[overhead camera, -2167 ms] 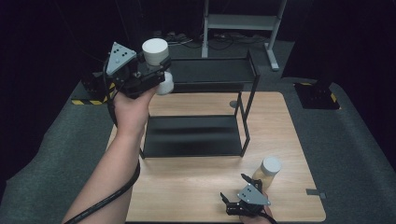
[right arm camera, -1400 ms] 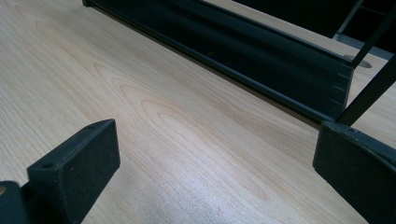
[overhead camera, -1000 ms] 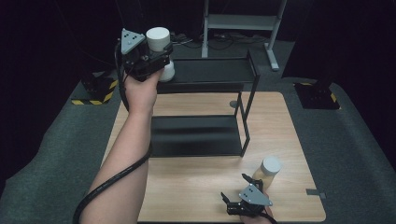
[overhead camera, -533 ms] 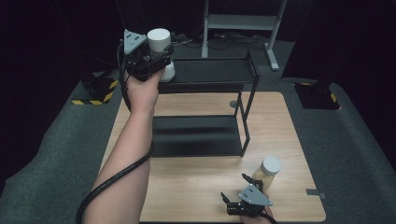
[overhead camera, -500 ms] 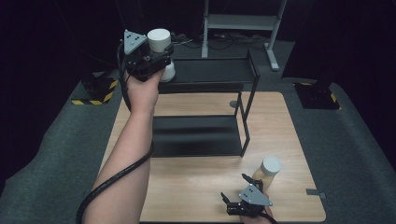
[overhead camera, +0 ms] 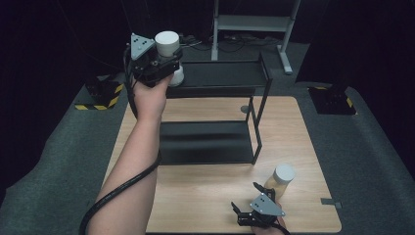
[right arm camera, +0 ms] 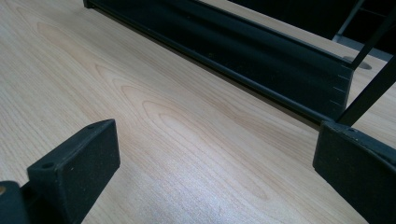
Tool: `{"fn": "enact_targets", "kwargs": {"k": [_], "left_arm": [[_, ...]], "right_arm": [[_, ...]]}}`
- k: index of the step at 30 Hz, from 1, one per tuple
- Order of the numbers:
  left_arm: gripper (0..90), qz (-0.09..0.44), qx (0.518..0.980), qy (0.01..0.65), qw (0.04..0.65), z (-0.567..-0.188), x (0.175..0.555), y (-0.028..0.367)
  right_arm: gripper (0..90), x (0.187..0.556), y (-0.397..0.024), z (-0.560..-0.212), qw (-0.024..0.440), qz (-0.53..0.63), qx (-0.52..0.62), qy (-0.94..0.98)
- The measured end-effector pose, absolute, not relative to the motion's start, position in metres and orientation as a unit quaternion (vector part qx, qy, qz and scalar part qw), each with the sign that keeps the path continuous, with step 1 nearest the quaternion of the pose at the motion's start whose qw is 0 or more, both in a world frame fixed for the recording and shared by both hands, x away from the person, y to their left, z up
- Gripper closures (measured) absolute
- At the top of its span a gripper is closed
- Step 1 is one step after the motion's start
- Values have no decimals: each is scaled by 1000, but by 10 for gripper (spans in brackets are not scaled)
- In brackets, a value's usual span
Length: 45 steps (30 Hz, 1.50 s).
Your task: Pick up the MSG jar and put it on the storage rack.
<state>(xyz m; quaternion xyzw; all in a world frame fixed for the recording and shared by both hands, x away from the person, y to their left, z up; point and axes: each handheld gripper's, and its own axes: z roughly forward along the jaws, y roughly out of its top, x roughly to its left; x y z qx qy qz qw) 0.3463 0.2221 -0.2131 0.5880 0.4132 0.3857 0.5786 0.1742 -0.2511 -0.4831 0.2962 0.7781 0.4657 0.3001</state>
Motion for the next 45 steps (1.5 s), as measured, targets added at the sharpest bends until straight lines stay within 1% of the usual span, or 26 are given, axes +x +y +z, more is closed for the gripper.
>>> {"fn": "enact_targets", "kwargs": {"k": [2, 4, 7, 8, 9, 11, 21, 35, 45], "left_arm": [[326, 379, 585, 415, 585, -213, 347, 224], [257, 376, 583, 421, 584, -212, 347, 223], [130, 374, 585, 427, 580, -211, 347, 222], [130, 375, 584, 428, 579, -211, 347, 221], [33, 375, 583, 431, 578, -211, 346, 221], [5, 372, 583, 431, 580, -212, 345, 222], [4, 373, 585, 424, 582, -214, 336, 223], [4, 372, 585, 426, 582, -221, 301, 227], [4, 373, 592, 420, 578, -235, 268, 237]], "right_arm": [[0, 175, -251, -483, 299, 466, 298, 778], [0, 175, -252, -483, 298, 467, 298, 777], [0, 175, -252, -483, 298, 467, 298, 777], [0, 175, -252, -483, 298, 466, 297, 778], [0, 175, -251, -483, 299, 466, 296, 778], [0, 175, -252, -483, 299, 466, 296, 778], [0, 175, -251, -483, 299, 465, 295, 779], [0, 175, -250, -483, 300, 463, 293, 781], [0, 174, -249, -483, 302, 461, 290, 783]]}}
